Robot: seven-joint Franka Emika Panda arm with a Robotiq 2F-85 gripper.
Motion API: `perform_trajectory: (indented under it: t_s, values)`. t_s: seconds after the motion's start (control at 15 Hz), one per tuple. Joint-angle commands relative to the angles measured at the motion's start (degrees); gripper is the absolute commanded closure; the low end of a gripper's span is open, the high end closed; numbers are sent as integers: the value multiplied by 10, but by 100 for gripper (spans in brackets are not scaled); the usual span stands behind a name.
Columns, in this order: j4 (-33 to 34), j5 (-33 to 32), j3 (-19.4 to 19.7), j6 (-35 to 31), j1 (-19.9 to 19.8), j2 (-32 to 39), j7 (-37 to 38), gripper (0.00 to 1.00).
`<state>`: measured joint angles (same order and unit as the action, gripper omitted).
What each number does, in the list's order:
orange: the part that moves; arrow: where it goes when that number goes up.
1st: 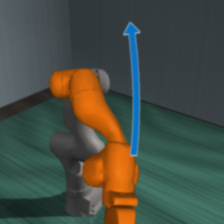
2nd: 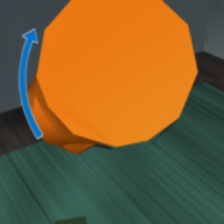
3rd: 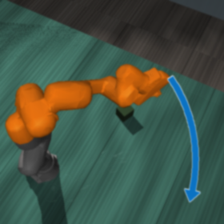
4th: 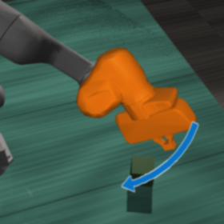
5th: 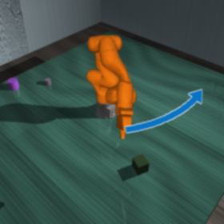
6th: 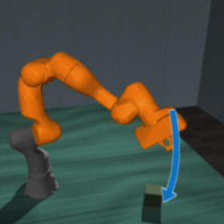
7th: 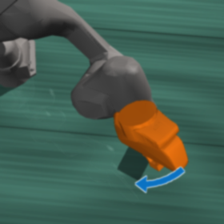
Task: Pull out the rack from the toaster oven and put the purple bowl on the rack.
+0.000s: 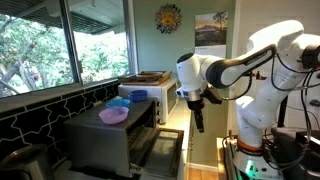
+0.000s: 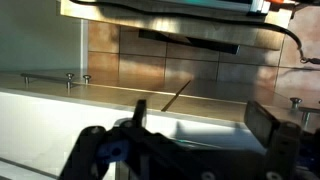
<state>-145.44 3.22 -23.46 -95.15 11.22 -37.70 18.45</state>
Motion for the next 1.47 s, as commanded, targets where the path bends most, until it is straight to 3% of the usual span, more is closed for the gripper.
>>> perform_trajectory:
  t_s: [0.0, 0.2, 0.33, 0.8, 1.13, 1.4]
  values:
    - [1, -5, 10, 1, 11, 4, 6, 0]
    - [1, -5, 10, 1, 11, 4, 6, 0]
    - [1, 12, 17, -54, -1, 23, 25, 0]
    - [-51, 84, 73, -328, -18, 62, 54, 0]
    - [-118, 208, 128, -503, 11, 82, 21, 0]
    - [-126, 351, 177, -637, 73, 129, -29, 0]
